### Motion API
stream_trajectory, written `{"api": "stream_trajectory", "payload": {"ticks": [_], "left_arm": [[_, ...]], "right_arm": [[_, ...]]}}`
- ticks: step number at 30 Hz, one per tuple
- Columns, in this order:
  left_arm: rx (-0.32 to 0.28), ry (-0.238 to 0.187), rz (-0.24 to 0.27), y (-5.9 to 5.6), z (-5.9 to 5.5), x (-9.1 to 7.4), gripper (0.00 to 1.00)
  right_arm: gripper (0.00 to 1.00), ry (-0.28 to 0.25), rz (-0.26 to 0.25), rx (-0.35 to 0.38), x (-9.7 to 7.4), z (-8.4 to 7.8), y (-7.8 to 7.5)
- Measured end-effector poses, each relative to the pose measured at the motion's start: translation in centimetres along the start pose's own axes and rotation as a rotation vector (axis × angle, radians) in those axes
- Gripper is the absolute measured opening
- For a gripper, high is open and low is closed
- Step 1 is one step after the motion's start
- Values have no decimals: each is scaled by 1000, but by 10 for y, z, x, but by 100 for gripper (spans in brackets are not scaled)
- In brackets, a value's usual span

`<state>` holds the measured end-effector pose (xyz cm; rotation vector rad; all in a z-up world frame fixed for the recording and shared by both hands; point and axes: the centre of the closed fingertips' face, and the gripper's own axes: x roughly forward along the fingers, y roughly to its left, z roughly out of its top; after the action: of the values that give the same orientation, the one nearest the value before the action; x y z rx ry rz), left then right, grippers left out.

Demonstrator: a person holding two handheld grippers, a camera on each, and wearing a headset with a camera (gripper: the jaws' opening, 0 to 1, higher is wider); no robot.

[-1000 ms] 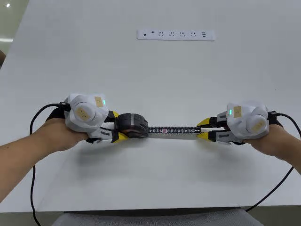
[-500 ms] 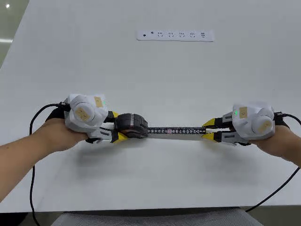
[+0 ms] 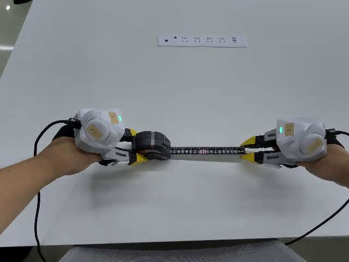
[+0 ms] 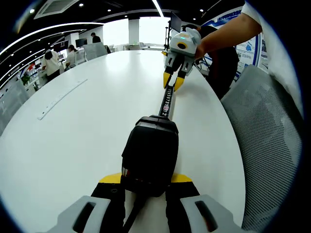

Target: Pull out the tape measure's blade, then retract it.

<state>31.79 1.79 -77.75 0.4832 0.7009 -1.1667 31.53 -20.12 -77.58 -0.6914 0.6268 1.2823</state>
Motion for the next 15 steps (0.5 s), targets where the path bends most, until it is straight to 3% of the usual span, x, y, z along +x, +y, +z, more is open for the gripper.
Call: {"api": "stream_trajectory", "payload": {"ticks": [15], "left_arm": [[4,1,0,1,-1,0,29]], "right_arm": [[9,30,-9,15,-10,-17,-3]]}}
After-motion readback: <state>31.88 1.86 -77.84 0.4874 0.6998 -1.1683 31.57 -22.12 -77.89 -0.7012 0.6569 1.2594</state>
